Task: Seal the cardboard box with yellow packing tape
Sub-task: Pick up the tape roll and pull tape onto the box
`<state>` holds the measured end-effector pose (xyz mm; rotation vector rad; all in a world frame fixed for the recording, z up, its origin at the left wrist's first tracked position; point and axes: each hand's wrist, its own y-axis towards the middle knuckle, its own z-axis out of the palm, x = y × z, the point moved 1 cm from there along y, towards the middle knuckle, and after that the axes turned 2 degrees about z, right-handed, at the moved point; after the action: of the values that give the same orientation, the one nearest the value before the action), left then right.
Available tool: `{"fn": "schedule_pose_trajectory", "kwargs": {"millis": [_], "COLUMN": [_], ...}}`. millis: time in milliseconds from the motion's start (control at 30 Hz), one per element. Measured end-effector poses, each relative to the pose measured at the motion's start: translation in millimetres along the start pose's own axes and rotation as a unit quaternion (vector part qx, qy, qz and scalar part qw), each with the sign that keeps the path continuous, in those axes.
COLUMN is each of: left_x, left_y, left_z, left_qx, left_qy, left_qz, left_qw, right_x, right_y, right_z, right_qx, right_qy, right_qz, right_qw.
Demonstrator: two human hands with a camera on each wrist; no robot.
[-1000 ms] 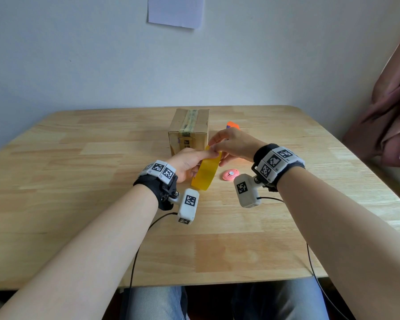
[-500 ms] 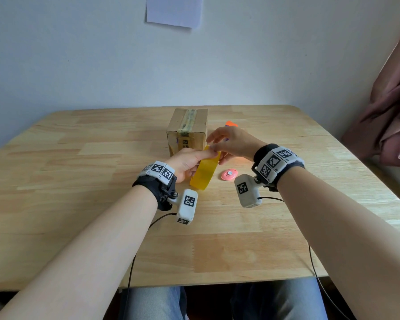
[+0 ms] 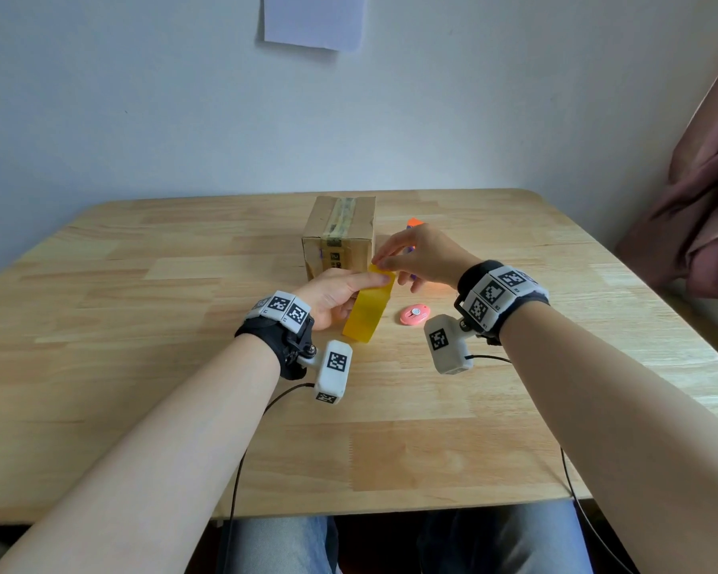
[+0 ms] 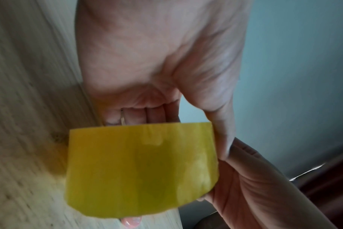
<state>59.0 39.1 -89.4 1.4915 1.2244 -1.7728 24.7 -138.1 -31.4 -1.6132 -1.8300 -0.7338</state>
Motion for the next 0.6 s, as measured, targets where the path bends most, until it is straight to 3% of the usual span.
{"fn": "schedule_pose_trajectory", "kwargs": {"millis": [333,467,600], "left_x": [-0.6,0.9,1.5], "left_y": [-2.0,-4.0,-5.9], "left_z": [0.2,-4.0,-7.3], "left_qx": [0.008,-0.003,0.010], "left_qy": [-0.036,-0.046,-0.046], "left_qz": [0.006,0.008,0.003], "left_qw": [0.999,0.999,0.999], "right_x": [5.5,1.5,-3.5], "right_y": [7.5,2.9,0.7], "right_z": [10.1,6.3,0.6], "right_qx": [-0.007,0.008,-0.024], "right_qy": [-0.145,-0.088,-0.028], "right_qz": [-0.038,0.006,-0.021], "right_qw": [0.989,0.996,0.999]}}
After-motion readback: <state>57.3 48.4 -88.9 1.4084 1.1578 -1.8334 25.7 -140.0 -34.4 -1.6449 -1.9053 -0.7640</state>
